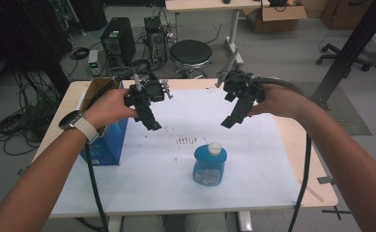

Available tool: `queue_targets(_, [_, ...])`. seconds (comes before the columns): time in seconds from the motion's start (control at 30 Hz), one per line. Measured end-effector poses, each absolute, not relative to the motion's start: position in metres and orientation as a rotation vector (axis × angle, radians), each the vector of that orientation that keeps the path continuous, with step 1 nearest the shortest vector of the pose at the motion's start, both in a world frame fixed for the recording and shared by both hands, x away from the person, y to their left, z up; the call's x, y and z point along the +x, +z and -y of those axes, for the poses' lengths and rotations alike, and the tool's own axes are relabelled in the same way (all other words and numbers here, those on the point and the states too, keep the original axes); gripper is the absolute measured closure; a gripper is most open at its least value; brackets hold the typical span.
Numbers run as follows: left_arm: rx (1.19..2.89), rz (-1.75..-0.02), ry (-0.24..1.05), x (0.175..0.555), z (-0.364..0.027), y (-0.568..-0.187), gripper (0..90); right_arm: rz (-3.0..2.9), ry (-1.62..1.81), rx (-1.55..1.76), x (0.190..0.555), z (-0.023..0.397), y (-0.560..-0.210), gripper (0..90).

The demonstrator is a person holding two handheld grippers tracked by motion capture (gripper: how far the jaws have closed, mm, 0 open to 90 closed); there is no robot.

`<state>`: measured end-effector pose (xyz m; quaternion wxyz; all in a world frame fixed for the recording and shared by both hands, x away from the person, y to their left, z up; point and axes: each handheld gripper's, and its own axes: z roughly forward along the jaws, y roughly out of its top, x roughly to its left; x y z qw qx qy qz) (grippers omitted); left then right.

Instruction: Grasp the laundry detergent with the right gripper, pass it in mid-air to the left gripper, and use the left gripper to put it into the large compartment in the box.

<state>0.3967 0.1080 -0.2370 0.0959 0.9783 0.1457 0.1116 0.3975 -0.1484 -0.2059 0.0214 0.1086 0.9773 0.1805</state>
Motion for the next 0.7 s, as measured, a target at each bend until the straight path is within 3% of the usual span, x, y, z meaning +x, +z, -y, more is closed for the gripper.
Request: queue_targets(0.7, [2.878, -0.424, 0.348, 0.391, -0.107, -0.233, 4.4, -3.024, 0.567, 0.370, 0.381, 0.157, -0.196, 4.0])
